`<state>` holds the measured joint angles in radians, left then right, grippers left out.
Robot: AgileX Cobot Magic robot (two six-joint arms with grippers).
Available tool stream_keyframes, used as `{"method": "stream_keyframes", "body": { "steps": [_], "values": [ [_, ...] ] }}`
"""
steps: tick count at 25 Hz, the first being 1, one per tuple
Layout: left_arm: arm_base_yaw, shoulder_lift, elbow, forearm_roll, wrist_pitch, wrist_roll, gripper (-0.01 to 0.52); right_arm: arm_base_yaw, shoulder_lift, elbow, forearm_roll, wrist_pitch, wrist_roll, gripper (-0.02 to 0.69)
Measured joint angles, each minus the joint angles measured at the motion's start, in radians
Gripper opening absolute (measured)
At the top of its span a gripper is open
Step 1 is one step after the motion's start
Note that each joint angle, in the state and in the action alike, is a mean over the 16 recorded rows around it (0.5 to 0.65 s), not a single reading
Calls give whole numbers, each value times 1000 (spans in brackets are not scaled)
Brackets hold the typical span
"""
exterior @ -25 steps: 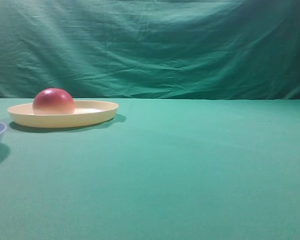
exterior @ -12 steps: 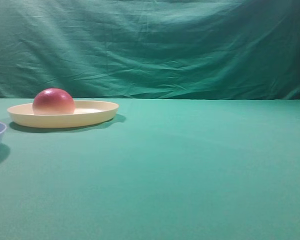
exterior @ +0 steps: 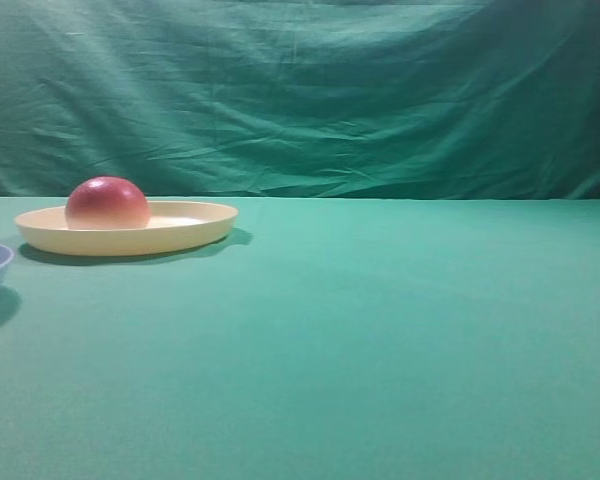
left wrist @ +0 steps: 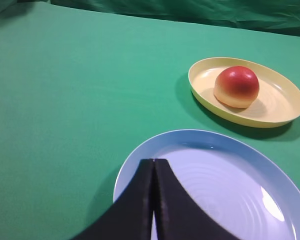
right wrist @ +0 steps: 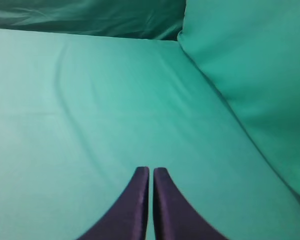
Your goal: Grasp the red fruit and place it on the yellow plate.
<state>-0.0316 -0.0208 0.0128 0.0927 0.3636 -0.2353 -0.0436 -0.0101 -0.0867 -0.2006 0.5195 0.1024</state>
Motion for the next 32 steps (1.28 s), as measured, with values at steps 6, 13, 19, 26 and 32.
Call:
{"method": "stream_keyframes", "body": {
  "steps": [6,13,19,26,32],
  "values": [
    [0,0,0,0,0,0,0,0,0,70,0,-57,17,0],
    [0,0,0,0,0,0,0,0,0,102,0,-100,31,0],
    [0,0,0,0,0,0,0,0,0,105,0,-114,34,0],
    [0,0,0,0,0,0,0,0,0,105,0,-116,34,0],
    [0,0,0,0,0,0,0,0,0,106,0,-118,34,0]
  ]
}}
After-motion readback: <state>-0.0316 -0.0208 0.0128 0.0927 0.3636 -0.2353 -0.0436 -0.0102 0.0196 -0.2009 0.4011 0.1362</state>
